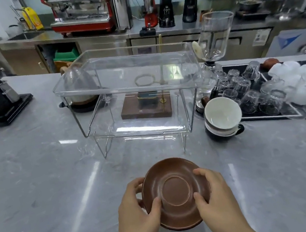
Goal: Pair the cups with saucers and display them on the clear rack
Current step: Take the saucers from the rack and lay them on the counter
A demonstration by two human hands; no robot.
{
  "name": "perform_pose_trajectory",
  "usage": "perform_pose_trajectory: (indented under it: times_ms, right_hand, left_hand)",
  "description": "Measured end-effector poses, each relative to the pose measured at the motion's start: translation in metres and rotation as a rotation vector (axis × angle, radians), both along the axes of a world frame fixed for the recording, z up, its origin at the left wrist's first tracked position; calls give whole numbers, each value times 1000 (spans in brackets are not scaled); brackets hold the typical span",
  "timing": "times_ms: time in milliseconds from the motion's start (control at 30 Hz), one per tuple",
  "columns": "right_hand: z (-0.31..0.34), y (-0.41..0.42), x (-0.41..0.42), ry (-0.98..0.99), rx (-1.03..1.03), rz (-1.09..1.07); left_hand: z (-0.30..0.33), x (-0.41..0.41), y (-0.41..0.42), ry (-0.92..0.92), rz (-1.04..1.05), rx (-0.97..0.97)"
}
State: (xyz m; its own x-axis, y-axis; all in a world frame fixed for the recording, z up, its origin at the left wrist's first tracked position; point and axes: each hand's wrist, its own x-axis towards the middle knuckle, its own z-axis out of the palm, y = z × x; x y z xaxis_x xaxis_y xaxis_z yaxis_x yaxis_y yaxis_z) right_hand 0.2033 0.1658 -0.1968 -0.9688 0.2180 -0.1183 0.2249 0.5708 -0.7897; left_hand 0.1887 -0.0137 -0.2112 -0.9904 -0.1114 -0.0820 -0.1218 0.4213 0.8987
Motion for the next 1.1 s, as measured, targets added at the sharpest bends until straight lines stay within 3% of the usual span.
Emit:
perform_pose_trajectory:
  times_ms: [633, 1100]
  right_hand:
    - [-15, 150, 7, -31, -27, -177]
    - [-35, 290, -23, 36, -16, -229]
  left_hand:
    - [-12, -36, 150, -46, -250, -28]
    - [-26, -62, 285, -125, -254, 16]
